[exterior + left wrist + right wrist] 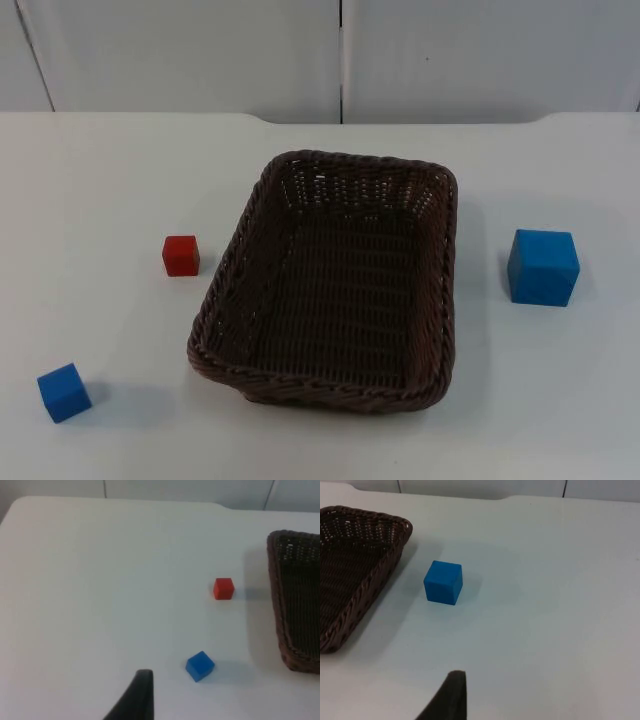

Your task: Pick up the basket with the left hand and place the largest block into the basket with the right hand.

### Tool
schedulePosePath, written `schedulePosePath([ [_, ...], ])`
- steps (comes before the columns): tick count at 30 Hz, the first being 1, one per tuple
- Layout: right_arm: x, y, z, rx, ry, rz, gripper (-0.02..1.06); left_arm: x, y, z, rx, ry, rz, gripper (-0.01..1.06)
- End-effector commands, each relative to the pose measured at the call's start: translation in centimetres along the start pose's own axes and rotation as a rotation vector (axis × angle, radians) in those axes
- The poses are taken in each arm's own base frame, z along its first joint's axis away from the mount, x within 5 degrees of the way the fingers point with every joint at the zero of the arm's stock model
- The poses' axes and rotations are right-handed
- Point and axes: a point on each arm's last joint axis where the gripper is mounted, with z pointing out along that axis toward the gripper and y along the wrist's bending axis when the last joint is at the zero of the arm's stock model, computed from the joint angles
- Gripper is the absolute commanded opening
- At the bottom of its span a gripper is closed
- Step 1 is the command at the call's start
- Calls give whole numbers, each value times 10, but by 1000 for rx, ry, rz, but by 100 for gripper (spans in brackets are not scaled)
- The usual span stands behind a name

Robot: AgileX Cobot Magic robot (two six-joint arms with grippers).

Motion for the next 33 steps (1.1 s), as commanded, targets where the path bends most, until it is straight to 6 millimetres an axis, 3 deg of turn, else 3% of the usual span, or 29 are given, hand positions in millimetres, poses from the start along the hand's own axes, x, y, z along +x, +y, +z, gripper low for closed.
schedulePosePath([
  [1, 0, 0, 0, 0, -9, -10, 105, -3, -2, -1, 19, 3, -16, 105],
  [15, 0, 0, 0, 0, -9, -10, 105, -20, -4, 26, 63, 136, -73, 105],
  [20, 0, 0, 0, 0, -9, -10, 105, -30, -4, 51, 92, 261, -127, 105],
  [25, 0, 0, 0, 0, -9, -10, 105, -41, 0, 95, 105, 414, -145, 105],
  [33, 0, 0, 0, 0, -9, -10, 105, -43, 1, 139, 164, 542, -145, 105],
])
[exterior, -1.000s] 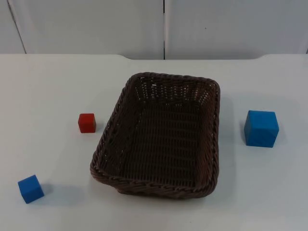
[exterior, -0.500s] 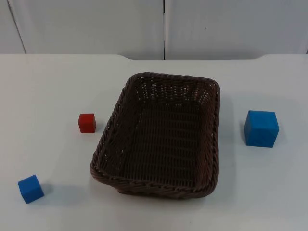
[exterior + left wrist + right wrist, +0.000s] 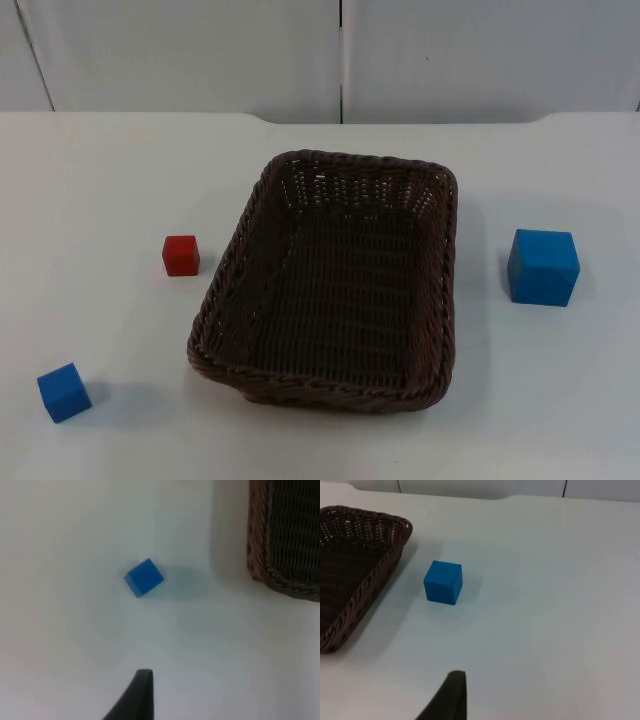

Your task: Pick up the basket with the left hand and place the largest block into the basket with the right hand.

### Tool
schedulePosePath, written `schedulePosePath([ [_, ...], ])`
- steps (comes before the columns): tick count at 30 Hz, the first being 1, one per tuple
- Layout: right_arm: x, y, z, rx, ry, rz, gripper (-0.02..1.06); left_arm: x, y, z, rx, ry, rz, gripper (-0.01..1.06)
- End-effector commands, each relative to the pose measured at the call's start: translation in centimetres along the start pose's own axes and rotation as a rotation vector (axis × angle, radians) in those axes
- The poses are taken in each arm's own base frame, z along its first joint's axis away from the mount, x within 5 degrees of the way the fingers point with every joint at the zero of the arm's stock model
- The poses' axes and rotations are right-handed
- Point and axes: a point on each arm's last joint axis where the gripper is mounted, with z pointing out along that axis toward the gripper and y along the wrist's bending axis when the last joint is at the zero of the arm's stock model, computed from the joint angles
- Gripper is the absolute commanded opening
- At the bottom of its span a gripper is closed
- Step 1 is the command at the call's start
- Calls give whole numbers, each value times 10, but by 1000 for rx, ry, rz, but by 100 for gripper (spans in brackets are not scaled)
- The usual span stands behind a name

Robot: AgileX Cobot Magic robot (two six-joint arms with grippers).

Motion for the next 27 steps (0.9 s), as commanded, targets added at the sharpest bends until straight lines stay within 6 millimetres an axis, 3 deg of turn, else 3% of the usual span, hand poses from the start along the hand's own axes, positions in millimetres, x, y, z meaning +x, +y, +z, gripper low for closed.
schedulePosePath([
  [1, 0, 0, 0, 0, -9, -10, 105, -7, 0, 5, 21, -6, -4, 105],
  [20, 0, 0, 0, 0, -9, -10, 105, -41, 3, 53, 146, 20, -7, 105],
  [27, 0, 0, 0, -1, -9, -9, 105, -78, 6, 68, 149, 34, 3, 105],
])
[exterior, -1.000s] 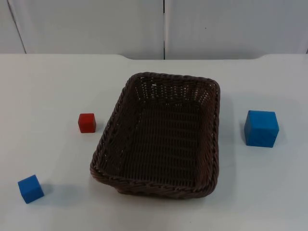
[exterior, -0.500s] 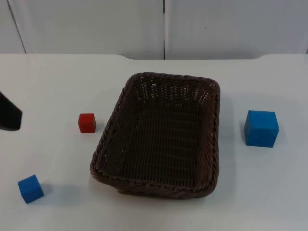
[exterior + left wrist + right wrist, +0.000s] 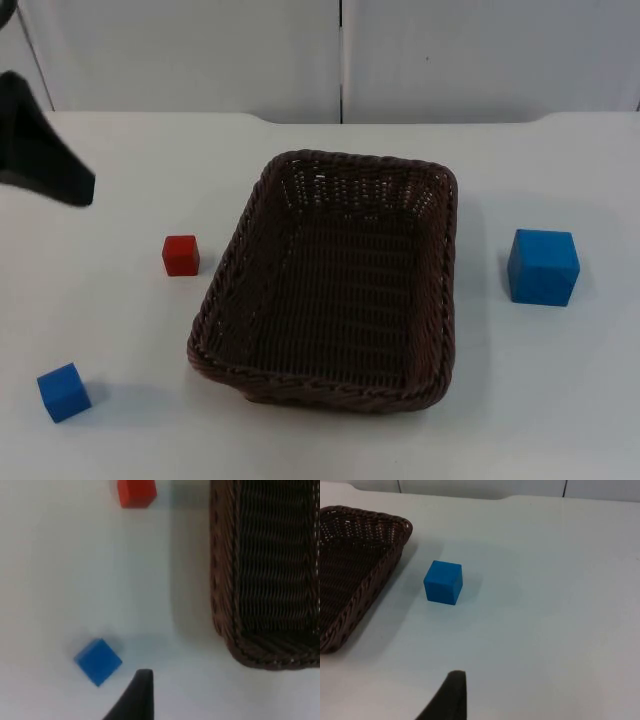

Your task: Pick up the basket with the left hand and place the largest block into the basket with the right hand.

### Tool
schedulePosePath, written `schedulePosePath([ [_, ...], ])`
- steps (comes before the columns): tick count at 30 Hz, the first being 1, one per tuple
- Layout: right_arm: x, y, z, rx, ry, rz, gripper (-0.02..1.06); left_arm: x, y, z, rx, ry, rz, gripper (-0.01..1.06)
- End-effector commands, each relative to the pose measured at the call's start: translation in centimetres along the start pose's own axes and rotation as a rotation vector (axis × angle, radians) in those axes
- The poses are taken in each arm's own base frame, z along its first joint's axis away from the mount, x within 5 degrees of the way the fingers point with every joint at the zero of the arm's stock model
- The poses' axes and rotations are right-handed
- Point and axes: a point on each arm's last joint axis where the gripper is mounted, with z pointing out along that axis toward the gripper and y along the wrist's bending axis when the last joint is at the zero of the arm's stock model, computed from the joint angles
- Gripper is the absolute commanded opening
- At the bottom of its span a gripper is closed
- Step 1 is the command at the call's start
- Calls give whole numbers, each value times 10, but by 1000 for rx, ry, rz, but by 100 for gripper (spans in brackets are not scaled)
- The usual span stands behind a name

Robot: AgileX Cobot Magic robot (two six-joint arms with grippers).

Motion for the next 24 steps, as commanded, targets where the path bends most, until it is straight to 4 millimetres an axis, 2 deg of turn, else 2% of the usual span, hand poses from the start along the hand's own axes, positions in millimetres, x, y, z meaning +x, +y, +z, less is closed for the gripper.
schedulePosePath([
  [1, 0, 0, 0, -1, -9, -9, 105, -11, 2, 3, 3, -13, -1, 105],
  [5, 0, 0, 0, -1, -9, -9, 105, -30, 2, 12, 16, -3, -3, 105],
  [13, 0, 0, 0, -1, -9, -9, 105, -60, -13, 38, 51, 36, 74, 105],
  [17, 0, 0, 0, -1, -9, -9, 105, -75, -24, 67, 73, 86, 116, 105],
  [18, 0, 0, 0, -1, -9, -9, 105, -75, -24, 67, 73, 86, 116, 105],
  [24, 0, 0, 0, -1, -9, -9, 105, -85, -33, 101, 89, 148, 148, 105],
])
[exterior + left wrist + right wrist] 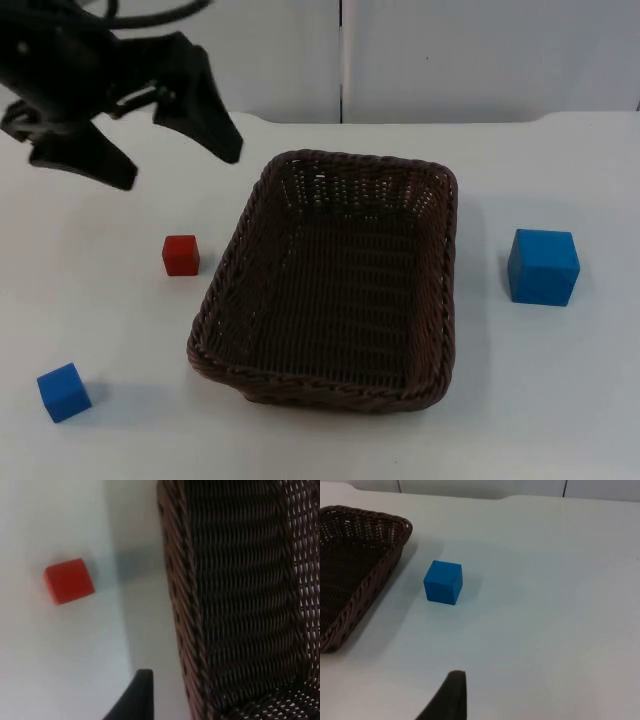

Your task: Pick up the basket with the left hand and place the largest block into the basket with the right hand.

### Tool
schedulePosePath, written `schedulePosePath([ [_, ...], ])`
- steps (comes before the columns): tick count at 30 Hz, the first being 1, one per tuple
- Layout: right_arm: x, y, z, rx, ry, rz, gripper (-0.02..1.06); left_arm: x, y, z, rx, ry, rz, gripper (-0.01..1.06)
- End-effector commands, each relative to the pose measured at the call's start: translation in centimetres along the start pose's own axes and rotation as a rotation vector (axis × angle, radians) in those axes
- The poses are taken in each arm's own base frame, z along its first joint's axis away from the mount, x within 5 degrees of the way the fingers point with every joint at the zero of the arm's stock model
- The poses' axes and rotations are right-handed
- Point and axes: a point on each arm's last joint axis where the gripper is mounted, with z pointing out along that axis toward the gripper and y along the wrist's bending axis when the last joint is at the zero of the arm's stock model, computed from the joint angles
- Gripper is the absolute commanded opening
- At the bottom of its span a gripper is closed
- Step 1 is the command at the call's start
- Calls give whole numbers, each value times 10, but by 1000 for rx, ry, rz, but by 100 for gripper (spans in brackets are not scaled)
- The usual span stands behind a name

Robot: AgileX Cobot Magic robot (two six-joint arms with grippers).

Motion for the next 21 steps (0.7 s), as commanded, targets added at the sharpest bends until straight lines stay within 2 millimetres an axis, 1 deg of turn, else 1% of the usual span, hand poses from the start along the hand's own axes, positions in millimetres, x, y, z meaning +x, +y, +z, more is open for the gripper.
schedulePosePath([
  [1, 0, 0, 0, -1, -9, -9, 105, -5, -3, 12, 10, 14, 15, 105],
  [4, 0, 0, 0, 0, -9, -9, 105, -7, -4, 29, 17, 50, 22, 105],
  [5, 0, 0, 0, 0, -9, -9, 105, -7, -4, 29, 17, 50, 22, 105],
  [9, 0, 0, 0, 0, -9, -9, 105, -11, -7, 50, 20, 86, 42, 105],
  [10, 0, 0, 0, 0, -9, -9, 105, -11, -7, 50, 20, 86, 42, 105],
  [14, 0, 0, 0, 0, -9, -9, 105, -13, 0, 65, 12, 113, 31, 105],
  [20, 0, -1, 0, 9, -8, -3, 105, -7, 7, 83, 10, 161, 16, 105],
  [21, 0, -1, 0, 9, -8, -3, 105, -7, 7, 83, 10, 161, 16, 105],
])
